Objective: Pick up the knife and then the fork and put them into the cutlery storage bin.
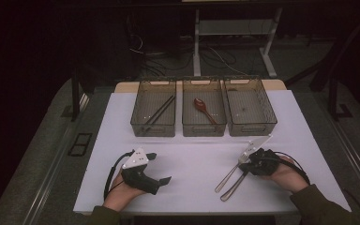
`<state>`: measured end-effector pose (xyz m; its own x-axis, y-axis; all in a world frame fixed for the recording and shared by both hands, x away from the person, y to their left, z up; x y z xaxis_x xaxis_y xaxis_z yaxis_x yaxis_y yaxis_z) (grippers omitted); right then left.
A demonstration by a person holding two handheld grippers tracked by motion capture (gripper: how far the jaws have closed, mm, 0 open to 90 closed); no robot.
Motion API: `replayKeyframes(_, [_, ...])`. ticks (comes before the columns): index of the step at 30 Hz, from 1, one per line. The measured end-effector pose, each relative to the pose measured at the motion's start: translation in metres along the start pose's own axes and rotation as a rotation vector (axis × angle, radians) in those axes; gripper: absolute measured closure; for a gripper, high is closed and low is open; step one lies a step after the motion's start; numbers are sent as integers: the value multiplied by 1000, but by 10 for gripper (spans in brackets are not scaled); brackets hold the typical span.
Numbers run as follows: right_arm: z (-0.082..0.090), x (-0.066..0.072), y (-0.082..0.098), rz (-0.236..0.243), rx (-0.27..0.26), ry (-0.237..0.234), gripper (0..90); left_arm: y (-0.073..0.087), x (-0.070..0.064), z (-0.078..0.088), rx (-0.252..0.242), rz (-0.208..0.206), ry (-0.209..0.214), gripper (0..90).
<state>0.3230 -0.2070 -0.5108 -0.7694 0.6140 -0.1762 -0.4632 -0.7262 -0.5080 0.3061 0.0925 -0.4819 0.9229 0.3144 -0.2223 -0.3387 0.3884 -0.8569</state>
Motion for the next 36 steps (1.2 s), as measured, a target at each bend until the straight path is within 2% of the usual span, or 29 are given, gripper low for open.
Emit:
replayKeyframes(14, [13,5,19,23,30,-19,892,0,-1,-2,5,2,3,0])
replayKeyframes(22, [23,12,33,28,45,-46,892,0,-1,-2,1,4,3,0])
replayKeyframes(30, [34,20,47,75,57,-73,892,0,-1,-3,5,4,4,0])
replayKeyframes(34, [36,20,45,108,52,-87,887,0,-1,-3,4,2,4,0])
replayKeyframes(36, [41,19,39,127,35,-92,823,0,-1,-3,5,3,4,0])
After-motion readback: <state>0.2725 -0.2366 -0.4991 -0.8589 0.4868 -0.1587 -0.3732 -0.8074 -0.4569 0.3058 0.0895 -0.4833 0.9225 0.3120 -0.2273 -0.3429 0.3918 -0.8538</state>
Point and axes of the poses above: each handheld gripper's, and its own axes: z roughly backward along the jaws, y roughly out of its underside, x roughly to its left, the point moved 9 cm from there along -z, roughly forward along the jaws, and after that the axes turned 15 degrees about y, right-handed, at the moved point
